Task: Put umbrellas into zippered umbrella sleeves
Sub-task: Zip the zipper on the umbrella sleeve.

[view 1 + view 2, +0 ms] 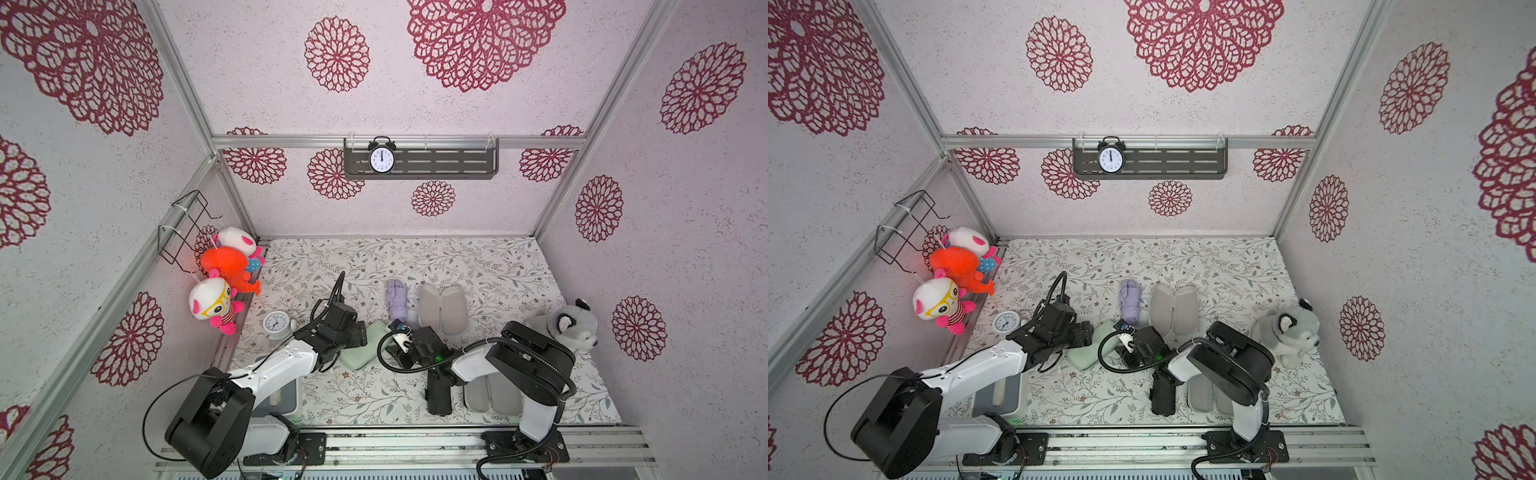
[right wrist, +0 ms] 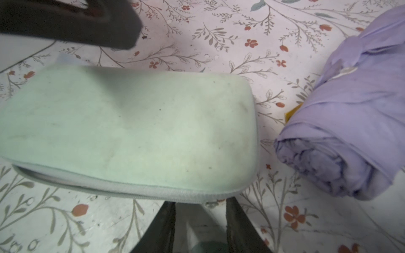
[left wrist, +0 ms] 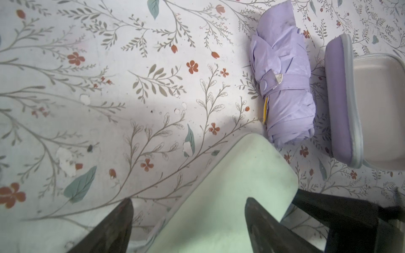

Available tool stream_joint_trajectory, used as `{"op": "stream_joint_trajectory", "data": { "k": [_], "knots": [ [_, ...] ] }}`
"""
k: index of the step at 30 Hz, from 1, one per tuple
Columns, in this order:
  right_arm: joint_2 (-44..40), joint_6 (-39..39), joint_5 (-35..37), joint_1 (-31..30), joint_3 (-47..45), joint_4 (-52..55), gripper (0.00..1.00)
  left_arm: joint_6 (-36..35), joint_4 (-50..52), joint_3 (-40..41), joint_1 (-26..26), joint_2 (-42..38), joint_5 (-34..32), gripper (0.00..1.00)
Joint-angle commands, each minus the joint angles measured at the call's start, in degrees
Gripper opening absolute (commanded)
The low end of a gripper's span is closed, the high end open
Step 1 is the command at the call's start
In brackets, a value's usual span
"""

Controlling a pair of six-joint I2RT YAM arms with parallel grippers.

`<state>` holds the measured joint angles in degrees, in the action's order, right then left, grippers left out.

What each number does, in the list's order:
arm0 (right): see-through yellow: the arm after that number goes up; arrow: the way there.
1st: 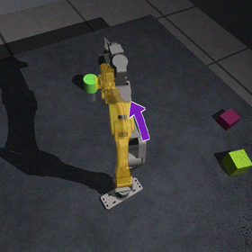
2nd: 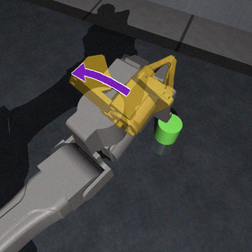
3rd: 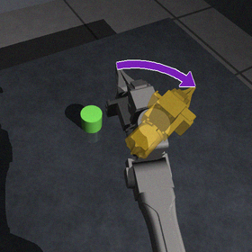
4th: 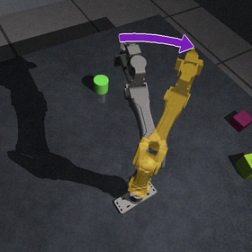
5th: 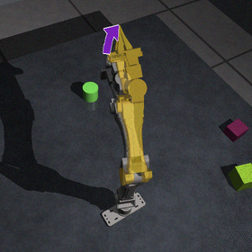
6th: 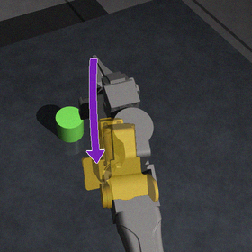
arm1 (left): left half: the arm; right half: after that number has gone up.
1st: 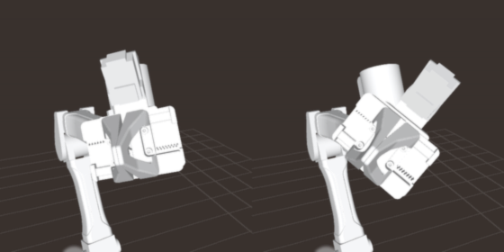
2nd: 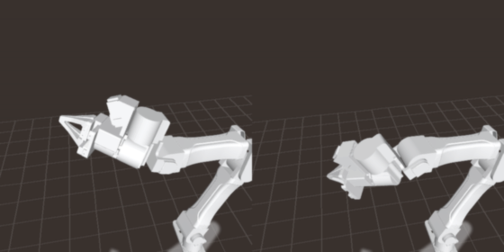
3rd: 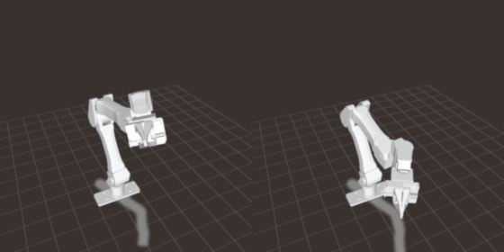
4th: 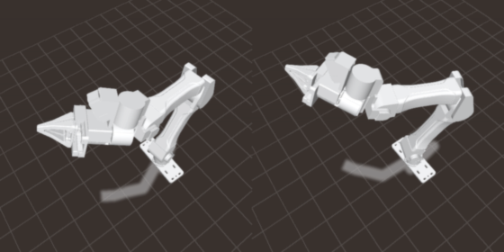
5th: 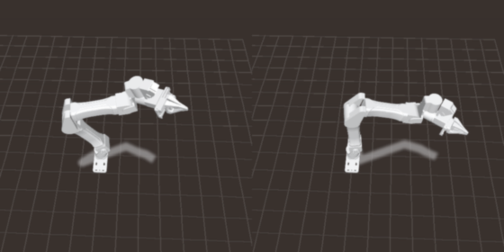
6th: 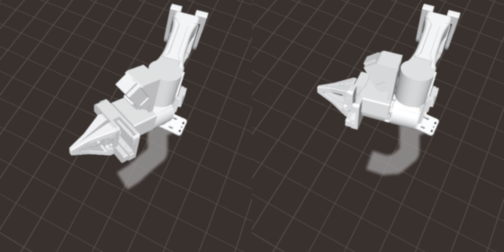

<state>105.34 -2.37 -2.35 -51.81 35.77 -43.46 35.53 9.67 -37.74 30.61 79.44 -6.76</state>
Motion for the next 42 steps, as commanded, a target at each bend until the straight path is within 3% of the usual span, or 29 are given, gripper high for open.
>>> {"op": "stream_joint_trajectory", "data": {
  "k": [1, 20, 24, 26, 33, 38, 42],
  "knots": [
    [1.05, 1.78, -2.54, 1.65, 0.43, -2.11, 0.40, -3.77, -2.60, -1.57, -0.07, 4.38, 2.50, 0.80],
    [2.97, 4.13, -4.51, 2.65, 1.29, -4.39, 0.26, -4.58, -4.55, 0.56, 0.06, 8.14, 1.62, 0.79],
    [2.32, 4.22, -4.76, 2.59, 0.88, -4.88, 0.17, -4.45, -5.01, 0.56, 0.06, 8.37, 2.28, 0.79],
    [2.58, 4.59, -5.27, 2.63, 1.13, -4.55, 0.08, -4.31, -4.84, 0.39, 0.06, 8.44, 2.46, 0.79],
    [2.04, 5.03, -4.85, 2.32, 0.28, -5.05, 0.00, -1.85, -4.01, 0.30, 0.06, 8.48, 2.47, 0.79],
    [1.18, 6.09, -0.98, 0.09, 0.53, -1.54, 0.00, 1.73, -3.12, 0.56, 0.67, 8.75, 2.89, 0.79],
    [1.19, 6.41, 6.04, -3.54, 0.86, 0.54, 0.00, 3.91, -1.49, 1.12, 0.68, 8.42, 1.03, 0.78]
  ]
}}
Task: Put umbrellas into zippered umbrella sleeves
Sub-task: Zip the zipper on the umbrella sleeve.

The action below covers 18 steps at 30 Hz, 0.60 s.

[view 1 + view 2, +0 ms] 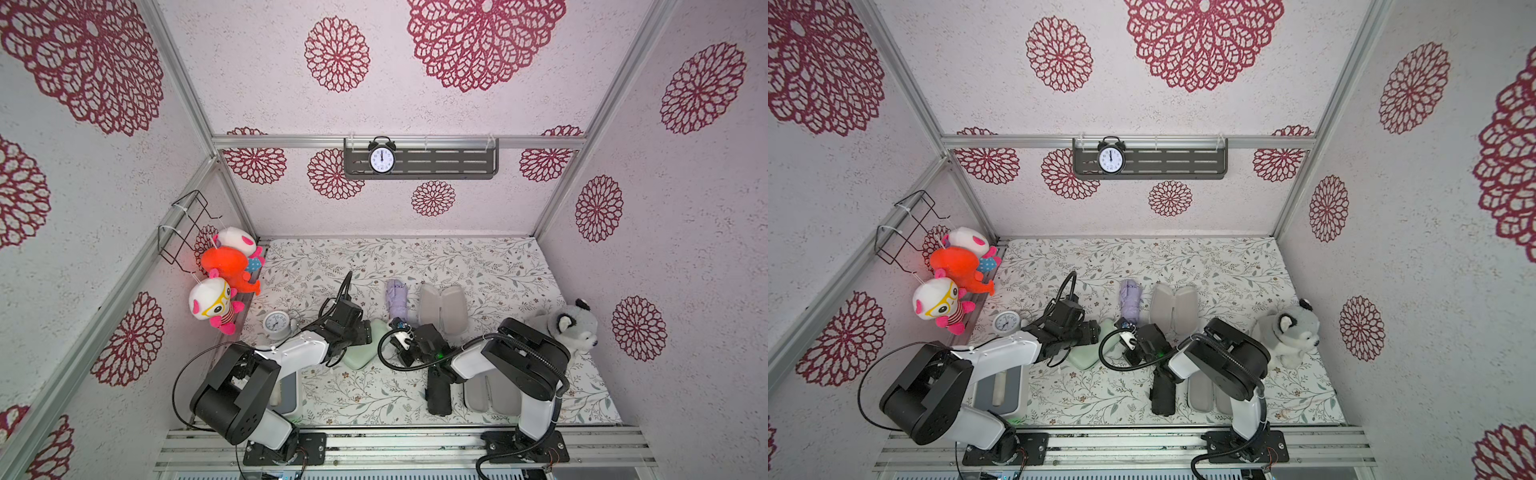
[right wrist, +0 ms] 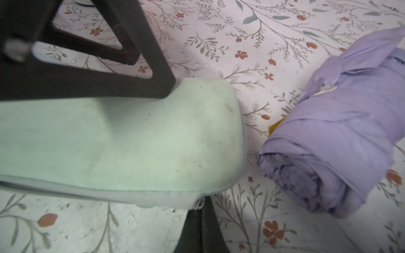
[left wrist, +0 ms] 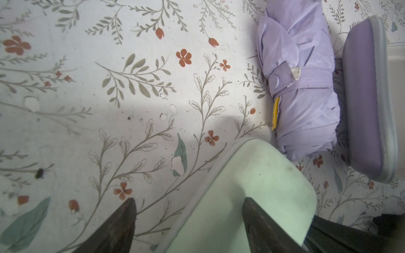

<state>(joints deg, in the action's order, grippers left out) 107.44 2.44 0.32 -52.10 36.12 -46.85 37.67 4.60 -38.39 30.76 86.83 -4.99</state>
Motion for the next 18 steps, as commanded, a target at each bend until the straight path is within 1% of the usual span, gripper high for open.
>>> {"op": "stream_joint_trajectory", "data": {
  "k": [1, 4, 6, 9, 12, 15, 18],
  "knots": [
    [-0.75, 1.57, 5.97, -4.31, 0.68, 4.12, 0.00, 2.15, 3.29, 2.06, 0.57, 0.71, -0.57, 0.78],
    [-0.21, 1.11, 11.80, -7.02, 1.38, 4.92, 0.00, 3.75, 0.93, 3.33, 0.61, -0.27, 1.56, 0.78],
    [-0.35, -0.06, 13.48, -8.00, 1.68, 5.61, 0.00, 4.74, -0.89, 4.25, 0.61, -0.45, 3.16, 0.78],
    [-0.81, -2.72, 12.92, -8.11, 1.40, 6.05, 0.00, 5.48, -2.31, 4.77, 0.61, 0.42, 5.74, 0.77],
    [-0.84, -4.41, 14.21, -7.65, 0.96, 5.32, 0.00, 5.23, -2.29, 5.14, 0.70, 0.07, 7.01, 0.76],
    [0.28, -5.42, 12.36, -5.56, 2.50, 6.57, 0.00, 5.98, -1.86, 6.27, 1.19, -1.85, 6.83, 0.80],
    [0.72, -4.57, 11.15, -5.21, 1.79, 4.15, 0.01, 6.76, -1.29, 7.63, 1.99, -4.35, 7.95, 0.85]
  ]
}}
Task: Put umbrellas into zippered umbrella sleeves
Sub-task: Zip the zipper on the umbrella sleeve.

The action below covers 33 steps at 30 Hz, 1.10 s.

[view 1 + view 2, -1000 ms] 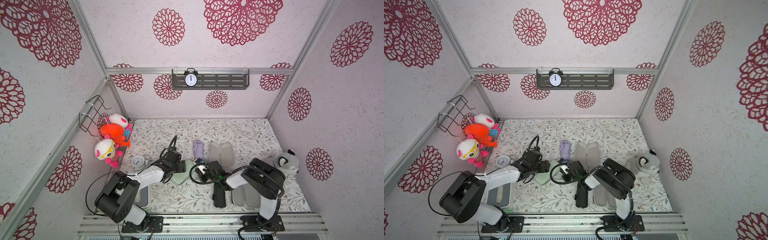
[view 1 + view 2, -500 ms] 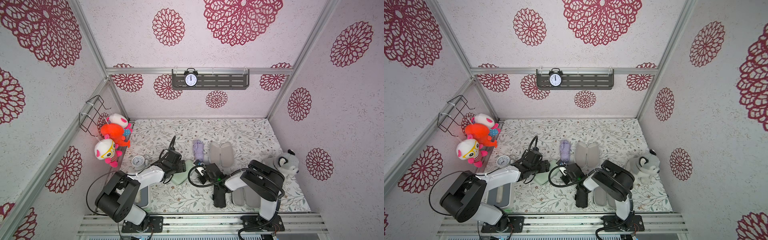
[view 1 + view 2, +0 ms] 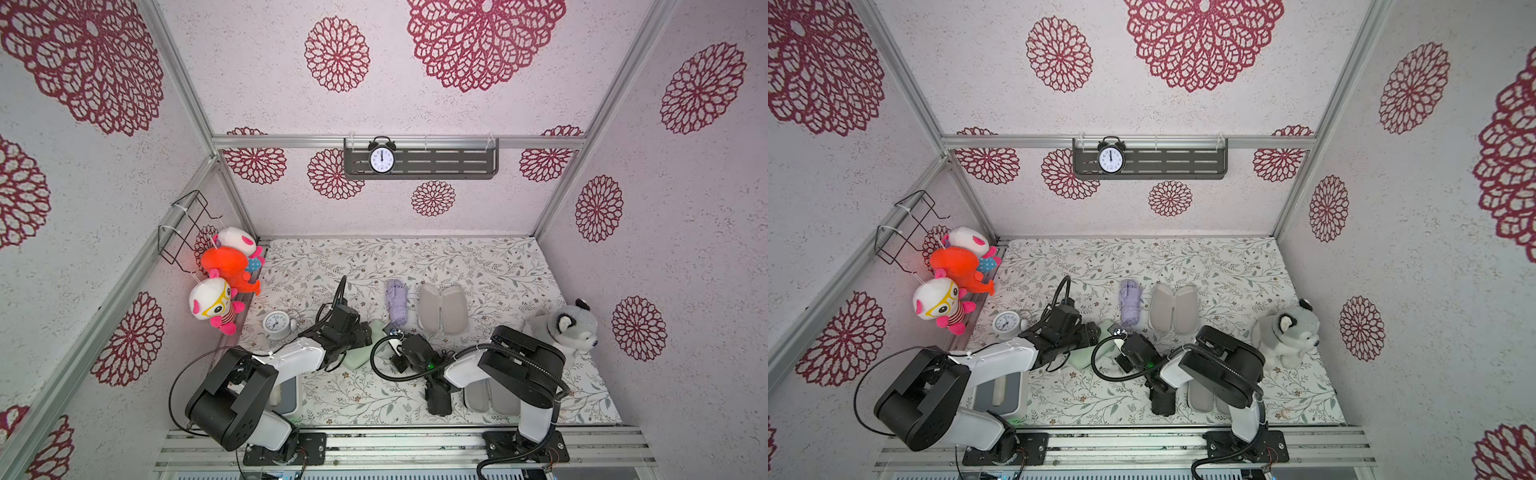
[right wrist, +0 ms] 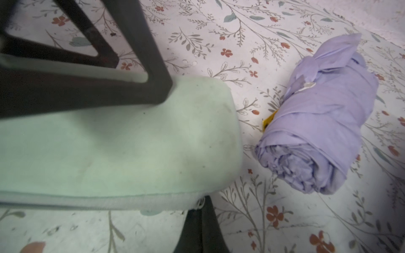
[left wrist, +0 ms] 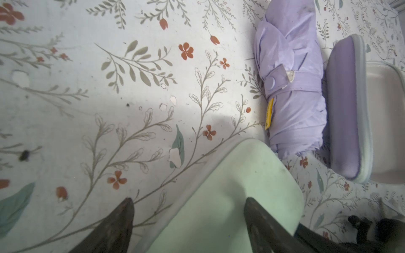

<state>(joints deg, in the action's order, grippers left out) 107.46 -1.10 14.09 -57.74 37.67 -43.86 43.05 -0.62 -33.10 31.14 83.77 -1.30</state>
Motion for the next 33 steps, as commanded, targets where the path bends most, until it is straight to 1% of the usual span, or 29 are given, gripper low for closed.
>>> {"op": "stream_joint_trajectory", "data": {
  "k": [1, 4, 6, 8, 11, 13, 16, 19, 23, 28, 33],
  "knots": [
    [0.73, -1.05, -3.01, 0.39, 0.05, 0.73, 0.02, 1.63, 3.92, 2.86, 2.09, -2.38, 4.24, 0.86],
    [1.17, -1.08, -3.19, 0.34, 0.45, 0.94, 0.03, 1.70, 2.35, 3.97, 2.91, -4.34, 6.07, 0.86],
    [1.09, -1.35, -3.19, 0.34, 0.48, 1.12, 0.03, 1.53, 3.38, 3.67, 2.88, -4.42, 5.35, 0.86],
    [0.74, -1.52, -3.41, 0.34, 0.20, 0.57, 0.03, 1.10, 2.95, 3.17, 2.88, -3.20, 5.04, 0.86],
    [0.51, -1.79, -3.99, 0.34, 0.15, 0.55, 0.03, 1.16, 0.47, 2.24, 3.18, 0.19, 7.02, 0.85],
    [-0.31, -1.64, -4.05, 0.05, -1.08, -0.79, 0.03, 1.24, 1.25, 1.64, 3.42, 1.50, 5.36, 0.83],
    [-1.56, -0.63, -2.16, -1.39, -2.81, -1.79, 0.04, 1.92, 2.03, 1.90, 3.41, 1.66, 3.25, 0.80],
    [-2.15, -0.13, 1.48, -2.85, -2.95, -0.84, 0.04, 2.63, 1.57, 2.28, 3.41, 1.71, 4.18, 0.79],
    [-1.91, -0.80, 3.73, -4.70, -2.43, -0.62, 0.05, 3.62, 1.11, 3.34, 3.41, 0.42, 4.28, 0.79],
    [-2.24, -3.32, 3.61, -6.45, -1.93, -0.22, 0.06, 4.40, 0.66, 3.80, 3.37, -0.38, 4.51, 0.78],
    [-1.23, -5.07, 2.70, -8.18, -0.71, -0.60, 0.06, 5.09, -1.63, 4.51, 3.36, 0.67, 6.07, 0.75]
  ]
}}
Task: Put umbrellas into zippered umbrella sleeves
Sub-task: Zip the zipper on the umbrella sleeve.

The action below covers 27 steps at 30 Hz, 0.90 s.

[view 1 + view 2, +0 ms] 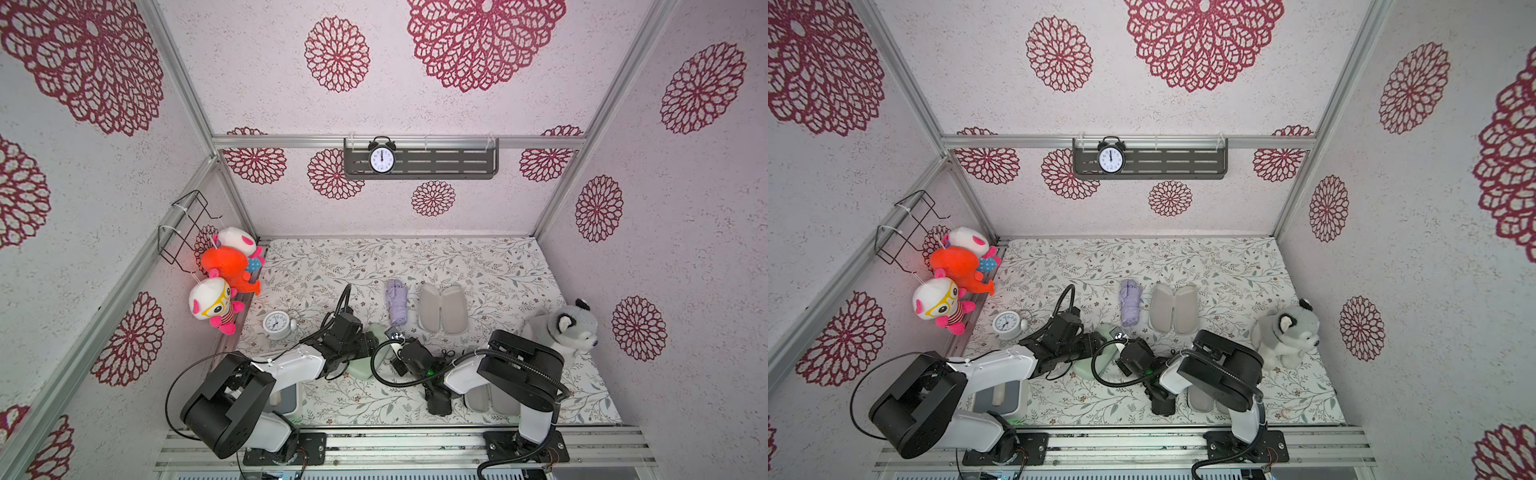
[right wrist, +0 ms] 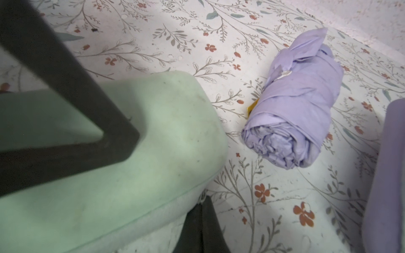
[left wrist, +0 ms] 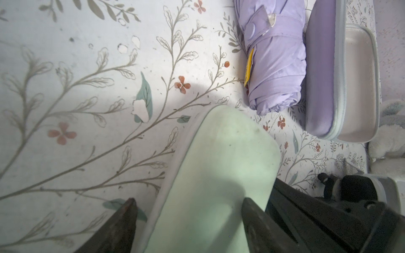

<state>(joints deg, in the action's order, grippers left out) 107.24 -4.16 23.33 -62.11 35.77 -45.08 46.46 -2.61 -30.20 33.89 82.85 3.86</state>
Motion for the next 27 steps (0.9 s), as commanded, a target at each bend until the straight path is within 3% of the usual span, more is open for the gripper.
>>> {"op": "stream_joint_trajectory", "data": {
  "k": [1, 5, 15, 27],
  "knots": [
    [-0.98, -2.50, -6.72, -4.00, 1.07, 0.39, 0.06, 1.92, 0.18, 1.71, 0.57, 1.77, 0.74, 0.75],
    [-1.47, -2.45, -3.83, -5.49, 1.23, 1.21, 0.07, 2.26, -0.96, 2.28, 0.23, 2.05, 0.67, 0.74],
    [-1.92, -2.01, -10.41, -6.22, 0.29, -1.34, 0.10, 2.72, -1.79, 2.43, -0.84, 1.80, 1.74, 0.73],
    [-2.74, -3.13, -11.82, -9.25, -0.43, -0.23, 0.08, 2.67, -2.65, 2.25, -0.83, 3.30, 1.23, 0.72]
  ]
}}
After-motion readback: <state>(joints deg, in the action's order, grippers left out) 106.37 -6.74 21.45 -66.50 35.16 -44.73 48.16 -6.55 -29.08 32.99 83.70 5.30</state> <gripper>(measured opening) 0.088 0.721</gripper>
